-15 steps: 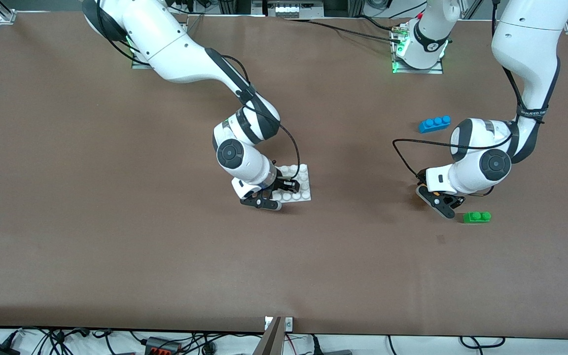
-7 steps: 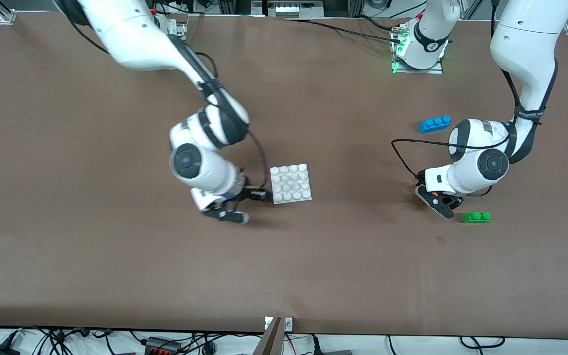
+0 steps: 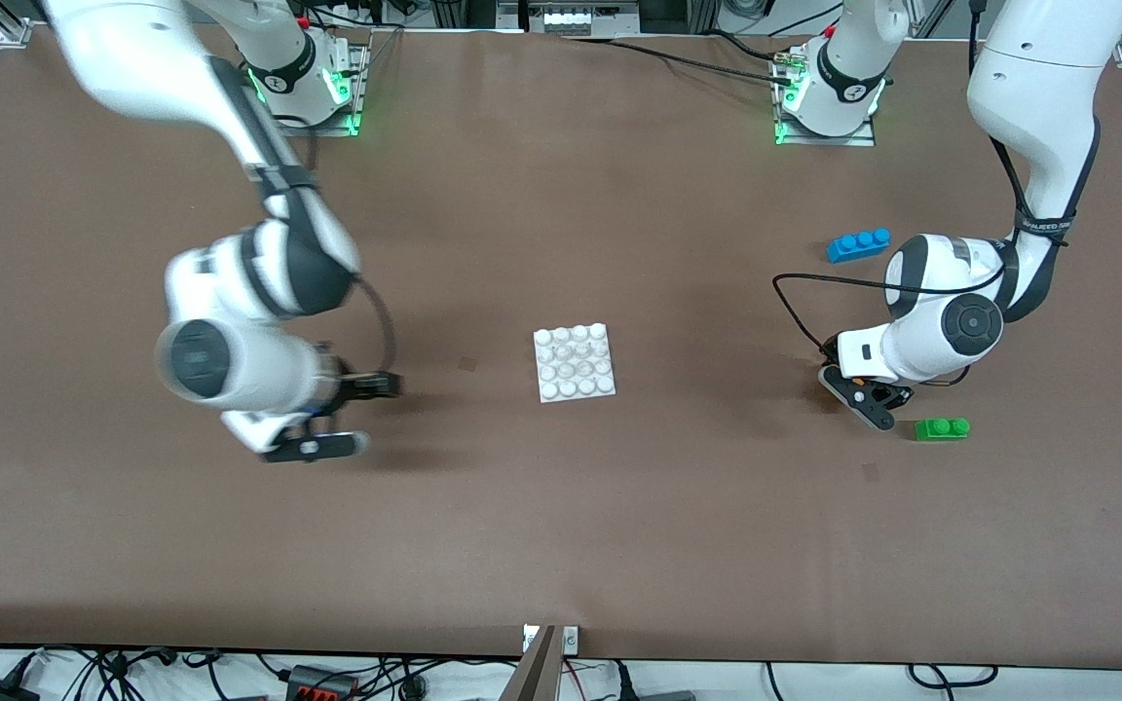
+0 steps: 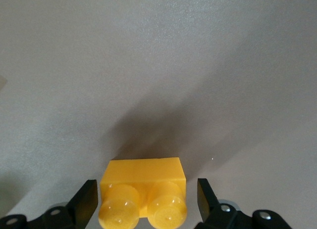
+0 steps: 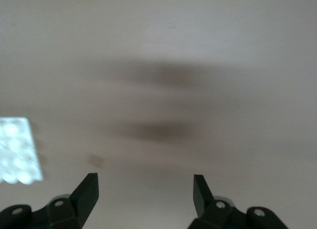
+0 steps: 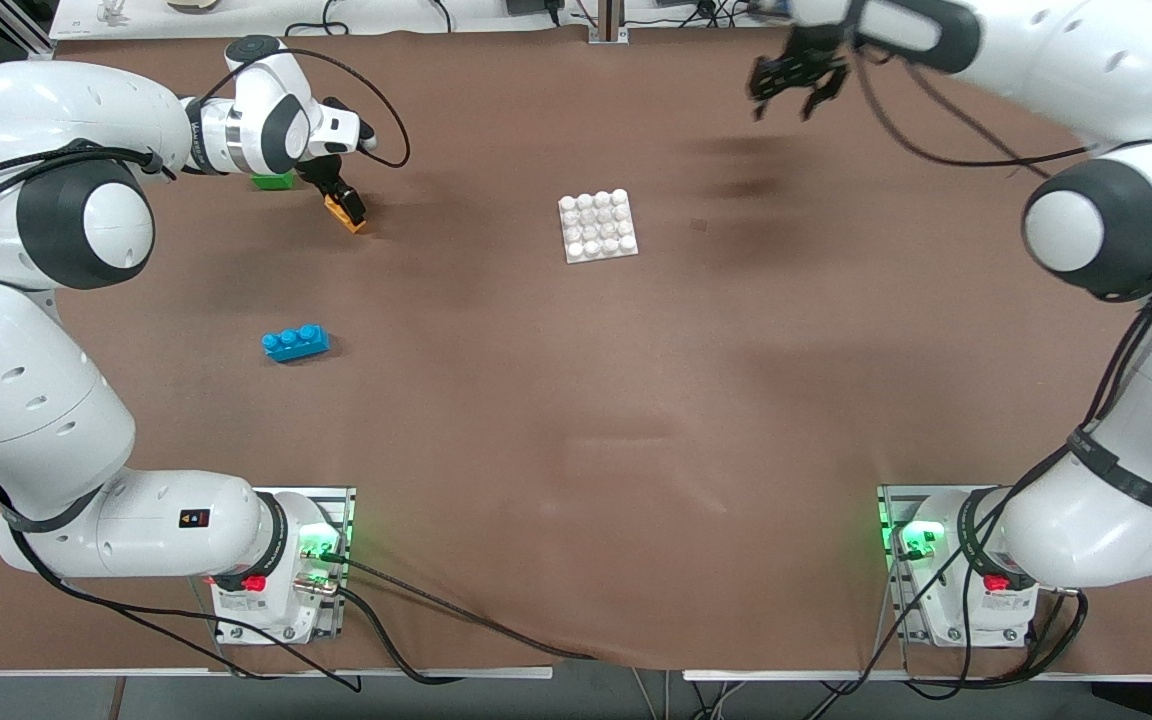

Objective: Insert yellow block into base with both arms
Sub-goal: 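Release the base plate and withdraw the right gripper while lifting the yellow brick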

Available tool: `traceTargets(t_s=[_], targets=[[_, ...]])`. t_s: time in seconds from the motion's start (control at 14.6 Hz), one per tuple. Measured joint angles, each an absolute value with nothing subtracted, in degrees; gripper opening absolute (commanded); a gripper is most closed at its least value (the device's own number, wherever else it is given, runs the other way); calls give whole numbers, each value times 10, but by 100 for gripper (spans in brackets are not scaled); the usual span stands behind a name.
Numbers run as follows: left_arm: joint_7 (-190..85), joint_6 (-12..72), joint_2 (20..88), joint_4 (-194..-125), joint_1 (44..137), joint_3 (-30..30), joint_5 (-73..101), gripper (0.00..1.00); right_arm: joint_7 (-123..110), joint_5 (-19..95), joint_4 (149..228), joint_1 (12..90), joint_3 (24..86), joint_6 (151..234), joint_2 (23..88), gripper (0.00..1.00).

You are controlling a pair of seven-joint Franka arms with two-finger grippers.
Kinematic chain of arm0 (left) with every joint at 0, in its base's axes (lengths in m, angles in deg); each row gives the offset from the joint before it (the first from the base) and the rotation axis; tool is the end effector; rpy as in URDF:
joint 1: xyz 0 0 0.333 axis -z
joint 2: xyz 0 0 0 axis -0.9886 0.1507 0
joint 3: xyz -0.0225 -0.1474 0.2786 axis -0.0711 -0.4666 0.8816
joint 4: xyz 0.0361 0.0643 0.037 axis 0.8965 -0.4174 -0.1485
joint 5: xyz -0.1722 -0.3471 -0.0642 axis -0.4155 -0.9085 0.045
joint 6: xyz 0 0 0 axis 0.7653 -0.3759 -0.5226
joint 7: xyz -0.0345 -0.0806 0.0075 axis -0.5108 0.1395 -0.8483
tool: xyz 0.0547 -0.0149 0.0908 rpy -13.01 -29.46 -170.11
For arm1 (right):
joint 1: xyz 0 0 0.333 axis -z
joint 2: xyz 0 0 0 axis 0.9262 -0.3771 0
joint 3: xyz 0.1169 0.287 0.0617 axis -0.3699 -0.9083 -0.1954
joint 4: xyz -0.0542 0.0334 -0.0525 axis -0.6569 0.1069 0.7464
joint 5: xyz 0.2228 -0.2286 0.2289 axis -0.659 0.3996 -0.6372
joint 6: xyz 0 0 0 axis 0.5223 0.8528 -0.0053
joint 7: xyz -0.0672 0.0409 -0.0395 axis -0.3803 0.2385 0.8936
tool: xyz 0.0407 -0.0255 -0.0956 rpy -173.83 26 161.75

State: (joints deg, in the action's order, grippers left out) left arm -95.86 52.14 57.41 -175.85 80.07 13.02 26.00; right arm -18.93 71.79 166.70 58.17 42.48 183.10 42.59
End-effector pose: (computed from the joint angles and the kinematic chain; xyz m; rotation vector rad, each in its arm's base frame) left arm 0.5927 -0.0414 0.1896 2.8880 -1.1298 -0.1250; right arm 0.6862 0.1925 0.3504 -3.0253 -0.1938 0.2193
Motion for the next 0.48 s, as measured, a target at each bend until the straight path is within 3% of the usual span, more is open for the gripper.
traceTargets(t_s=[0.27,0.48], targets=[[-958,522,574,-1758,801,130,260,64,-111,759,1665,640,425,1739,495,84],[-958,522,573,-1758,801,126,260,61,-108,771,1672,644,425,1681,562,83]])
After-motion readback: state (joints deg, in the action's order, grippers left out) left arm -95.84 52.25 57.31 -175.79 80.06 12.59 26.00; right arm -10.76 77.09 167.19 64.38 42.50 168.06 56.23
